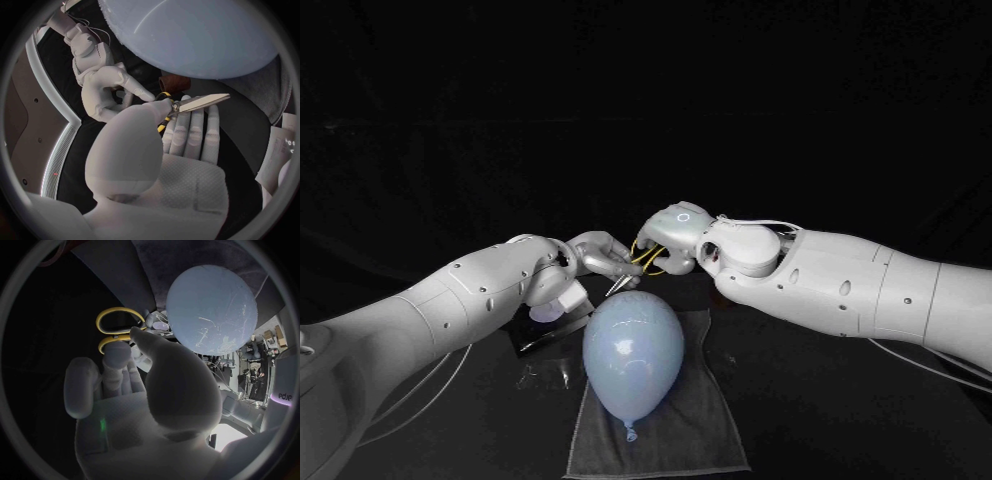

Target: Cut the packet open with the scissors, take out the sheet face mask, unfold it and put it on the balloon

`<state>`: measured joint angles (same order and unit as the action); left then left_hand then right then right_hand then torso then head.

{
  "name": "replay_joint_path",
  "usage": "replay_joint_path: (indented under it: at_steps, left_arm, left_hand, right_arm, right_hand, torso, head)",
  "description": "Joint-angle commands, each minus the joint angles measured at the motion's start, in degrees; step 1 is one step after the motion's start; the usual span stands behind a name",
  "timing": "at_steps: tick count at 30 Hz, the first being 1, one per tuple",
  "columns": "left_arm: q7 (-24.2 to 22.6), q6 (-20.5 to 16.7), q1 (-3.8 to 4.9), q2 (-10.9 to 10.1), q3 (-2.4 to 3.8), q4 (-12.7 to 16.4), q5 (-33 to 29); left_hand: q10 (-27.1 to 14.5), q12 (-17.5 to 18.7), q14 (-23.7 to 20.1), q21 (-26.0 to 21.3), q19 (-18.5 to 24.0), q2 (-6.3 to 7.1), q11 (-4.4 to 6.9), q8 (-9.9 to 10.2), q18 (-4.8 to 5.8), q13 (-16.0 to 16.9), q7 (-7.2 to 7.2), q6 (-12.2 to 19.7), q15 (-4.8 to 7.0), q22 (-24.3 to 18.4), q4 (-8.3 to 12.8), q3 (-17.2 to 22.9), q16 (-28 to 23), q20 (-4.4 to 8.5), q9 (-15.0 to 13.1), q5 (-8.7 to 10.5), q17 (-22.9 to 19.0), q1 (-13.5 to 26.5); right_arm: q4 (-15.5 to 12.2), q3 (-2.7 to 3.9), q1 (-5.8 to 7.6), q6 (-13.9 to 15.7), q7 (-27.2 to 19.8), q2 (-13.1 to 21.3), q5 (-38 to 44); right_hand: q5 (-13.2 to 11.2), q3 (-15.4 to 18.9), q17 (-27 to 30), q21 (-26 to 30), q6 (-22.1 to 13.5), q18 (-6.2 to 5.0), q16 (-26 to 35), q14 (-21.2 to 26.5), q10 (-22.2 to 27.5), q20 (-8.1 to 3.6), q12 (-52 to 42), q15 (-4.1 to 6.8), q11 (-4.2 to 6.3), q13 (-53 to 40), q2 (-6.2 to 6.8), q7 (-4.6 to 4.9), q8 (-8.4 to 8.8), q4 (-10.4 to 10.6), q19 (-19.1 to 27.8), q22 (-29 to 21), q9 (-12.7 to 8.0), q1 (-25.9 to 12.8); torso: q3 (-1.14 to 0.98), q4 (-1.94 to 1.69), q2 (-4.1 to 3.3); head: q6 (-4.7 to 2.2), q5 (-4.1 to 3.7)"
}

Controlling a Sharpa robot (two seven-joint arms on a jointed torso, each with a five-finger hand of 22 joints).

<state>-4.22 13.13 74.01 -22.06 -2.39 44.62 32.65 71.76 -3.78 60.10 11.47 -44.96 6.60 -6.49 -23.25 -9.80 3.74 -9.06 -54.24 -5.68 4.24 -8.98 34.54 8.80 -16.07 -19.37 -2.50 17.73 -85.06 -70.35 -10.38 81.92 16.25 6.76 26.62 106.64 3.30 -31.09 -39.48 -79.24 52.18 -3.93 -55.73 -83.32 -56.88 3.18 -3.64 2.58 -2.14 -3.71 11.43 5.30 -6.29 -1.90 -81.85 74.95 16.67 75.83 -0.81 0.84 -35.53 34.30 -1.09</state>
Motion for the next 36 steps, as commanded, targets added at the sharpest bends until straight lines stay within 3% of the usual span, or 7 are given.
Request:
replay_joint_path:
  at_steps: [1,11,20,25,30,32,36]
  left_arm:
    - [-1.46,0.39,0.25,0.1,0.15,0.41,0.1]
    - [-1.29,0.23,0.25,-0.2,0.16,1.91,0.17]
    - [-1.18,-0.8,0.24,-0.32,0.22,2.94,-0.01]
    - [-1.25,-1.17,0.25,-0.47,0.24,3.36,-0.24]
    - [-1.42,-1.43,0.45,-0.65,0.31,3.63,-0.49]
    - [-1.51,-1.67,0.69,-0.69,0.36,3.7,-0.61]
    - [-1.62,-2.13,1.21,-0.68,0.42,3.7,-0.65]
  left_hand:
    - [0.37,-0.01,0.32,0.35,-0.34,-0.35,0.17,-0.2,-0.64,0.06,-0.02,-0.32,-0.1,0.07,3.15,2.75,-0.25,-0.1,-4.68,-0.3,0.08,0.03]
    - [0.39,-0.02,0.32,0.35,-0.3,-0.38,0.16,-0.2,-0.64,0.06,-0.04,-0.33,-0.11,0.07,3.31,2.85,-0.26,-0.09,-4.71,-0.3,0.12,0.14]
    - [0.38,-0.01,0.29,0.37,-0.24,-0.49,0.13,-0.17,-0.6,0.06,-0.12,-0.31,-0.12,0.07,3.63,3.1,-0.31,-0.12,-4.76,-0.31,0.18,0.36]
    - [0.38,-0.01,0.29,0.38,-0.23,-0.52,0.12,-0.16,-0.59,0.06,-0.14,-0.31,-0.12,0.07,3.71,3.17,-0.32,-0.14,-4.78,-0.3,0.2,0.44]
    - [0.36,0.0,0.26,0.4,-0.23,-0.59,0.09,-0.14,-0.56,0.06,-0.17,-0.28,-0.13,0.08,3.82,3.28,-0.35,-0.18,-4.81,-0.3,0.22,0.57]
    - [0.35,0.01,0.25,0.41,-0.23,-0.62,0.08,-0.14,-0.55,0.06,-0.18,-0.27,-0.14,0.08,3.86,3.31,-0.36,-0.19,-4.81,-0.3,0.23,0.62]
    - [0.33,0.01,0.23,0.42,-0.23,-0.67,0.07,-0.12,-0.54,0.06,-0.2,-0.25,-0.15,0.09,3.92,3.37,-0.38,-0.21,-4.83,-0.3,0.25,0.71]
  right_arm:
    - [0.55,-0.07,-0.2,0.16,2.01,-0.15,2.09]
    - [1.66,-0.07,-0.41,0.97,1.36,-0.58,2.16]
    - [2.21,-0.07,-0.47,-1.65,1.0,-0.66,2.15]
    - [2.84,-0.07,-0.58,-2.64,1.11,-0.76,2.16]
    - [3.56,-0.07,-0.87,-2.69,1.17,-1.01,2.16]
    - [3.86,-0.08,-1.04,-2.62,1.22,-1.12,2.16]
    - [4.26,-0.08,-1.3,-3.26,1.37,-1.3,2.13]
  right_hand:
    - [-0.27,-0.43,0.04,0.0,-0.32,0.34,-0.18,-0.06,0.53,-0.29,0.2,0.32,-0.02,-0.03,-0.27,-0.11,0.22,-0.05,0.01,0.26,-0.05,0.0]
    - [-0.26,-0.61,-0.57,-0.16,-0.3,0.39,-0.72,-0.14,0.64,-0.32,0.13,0.36,-0.01,-0.03,-0.33,-0.1,0.22,-0.13,-0.11,0.51,-0.05,0.11]
    - [-0.29,-0.7,0.01,0.09,-0.07,0.32,-0.53,0.04,0.23,-0.35,-0.11,0.36,0.04,-0.14,-0.06,-0.1,0.11,-0.27,0.1,0.25,0.02,0.06]
    - [-0.29,-1.62,0.04,-0.06,1.28,0.4,-1.07,0.22,-2.02,-0.29,-0.57,0.13,-0.38,-0.41,-0.31,0.4,-0.63,-0.1,0.0,0.65,0.39,-0.31]
    - [-0.3,-3.08,-0.17,-0.42,2.93,0.55,-1.91,0.26,-5.28,0.06,-1.08,-0.49,-1.04,-0.62,-0.92,1.14,-1.59,0.59,-0.29,1.32,0.93,-1.03]
    - [-0.34,-3.88,-0.84,-0.8,3.46,0.77,-2.89,0.22,-7.05,1.07,-1.04,-2.03,-1.88,-0.56,-1.08,1.9,-1.96,0.99,-0.57,1.92,1.22,-1.45]
    - [-0.27,-4.62,-3.49,-1.72,4.59,0.95,-5.44,-0.18,-10.62,1.68,-1.6,-2.27,-2.02,-0.72,-1.92,2.27,-2.75,1.77,-1.23,3.21,1.77,-1.99]
  torso:
    - [0.01,-0.07,-0.05]
    - [0.03,-0.03,-0.07]
    - [0.05,0.08,-0.05]
    - [-0.03,0.03,-0.04]
    - [-0.02,0.02,-0.03]
    - [-0.02,0.03,-0.03]
    - [-0.02,0.02,-0.02]
  head:
    - [-0.04,-0.13]
    - [-0.05,-0.08]
    - [0.05,-0.1]
    - [0.11,-0.18]
    - [0.12,-0.25]
    - [0.12,-0.22]
    - [0.13,-0.2]
